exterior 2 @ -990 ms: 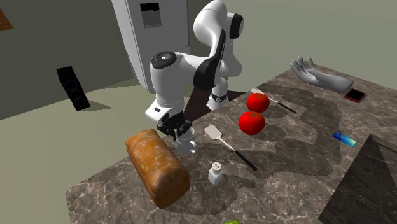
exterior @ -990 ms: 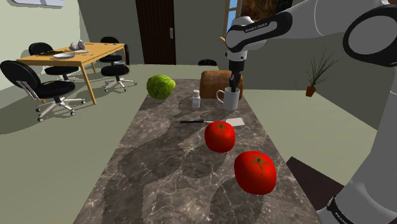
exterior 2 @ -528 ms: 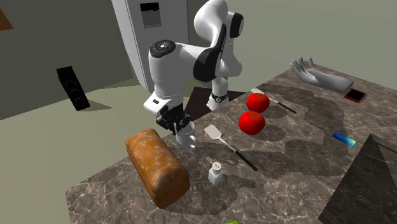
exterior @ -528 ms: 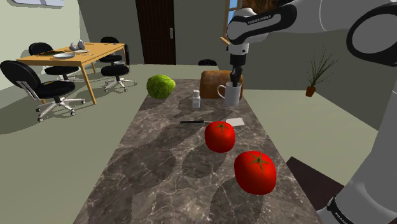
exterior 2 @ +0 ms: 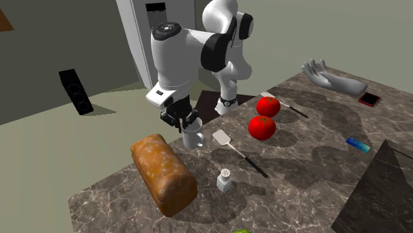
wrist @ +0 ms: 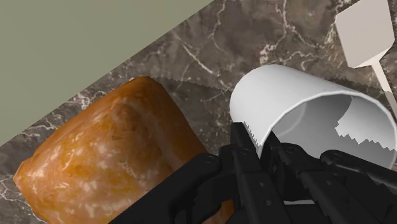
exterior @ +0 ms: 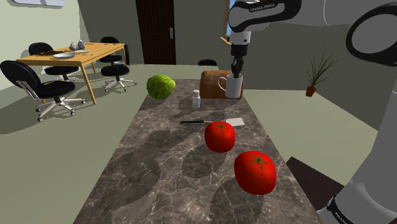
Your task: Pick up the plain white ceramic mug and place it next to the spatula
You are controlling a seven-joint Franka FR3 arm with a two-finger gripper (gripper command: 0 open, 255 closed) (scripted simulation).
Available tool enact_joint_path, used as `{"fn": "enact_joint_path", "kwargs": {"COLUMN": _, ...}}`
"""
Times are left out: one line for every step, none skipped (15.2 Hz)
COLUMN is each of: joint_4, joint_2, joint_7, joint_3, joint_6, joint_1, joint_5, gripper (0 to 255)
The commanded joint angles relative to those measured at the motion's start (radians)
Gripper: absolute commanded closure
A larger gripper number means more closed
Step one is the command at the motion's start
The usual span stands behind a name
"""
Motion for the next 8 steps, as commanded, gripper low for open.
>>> {"fn": "enact_joint_path", "kwargs": {"joint_4": 0.031, "joint_2": 0.004, "joint_7": -0.001, "joint_3": 0.0, "joint_6": -0.028, "joint_1": -0.001, "joint_5": 0.001, "gripper": 255}}
{"fn": "enact_joint_path", "kwargs": {"joint_4": 0.047, "joint_2": 0.006, "joint_7": -0.001, "joint_3": -0.001, "joint_6": -0.042, "joint_1": -0.001, "joint_5": 0.001, "gripper": 255}}
{"fn": "enact_joint_path", "kwargs": {"joint_4": 0.064, "joint_2": 0.008, "joint_7": -0.002, "joint_3": -0.001, "joint_6": -0.057, "joint_1": -0.002, "joint_5": 0.001, "gripper": 255}}
{"fn": "enact_joint_path", "kwargs": {"joint_4": 0.08, "joint_2": 0.01, "joint_7": -0.002, "joint_3": -0.001, "joint_6": -0.071, "joint_1": -0.002, "joint_5": 0.001, "gripper": 255}}
{"fn": "enact_joint_path", "kwargs": {"joint_4": 0.098, "joint_2": 0.013, "joint_7": -0.003, "joint_3": -0.001, "joint_6": -0.086, "joint_1": -0.003, "joint_5": 0.002, "gripper": 255}}
{"fn": "enact_joint_path", "kwargs": {"joint_4": 0.115, "joint_2": 0.016, "joint_7": -0.003, "joint_3": -0.001, "joint_6": -0.1, "joint_1": -0.003, "joint_5": 0.002, "gripper": 255}}
{"fn": "enact_joint_path", "kwargs": {"joint_4": 0.134, "joint_2": 0.019, "joint_7": -0.004, "joint_3": -0.001, "joint_6": -0.115, "joint_1": -0.004, "joint_5": 0.003, "gripper": 255}}
{"fn": "enact_joint_path", "kwargs": {"joint_4": 0.153, "joint_2": 0.023, "joint_7": -0.004, "joint_3": -0.002, "joint_6": -0.131, "joint_1": -0.005, "joint_5": 0.003, "gripper": 255}}
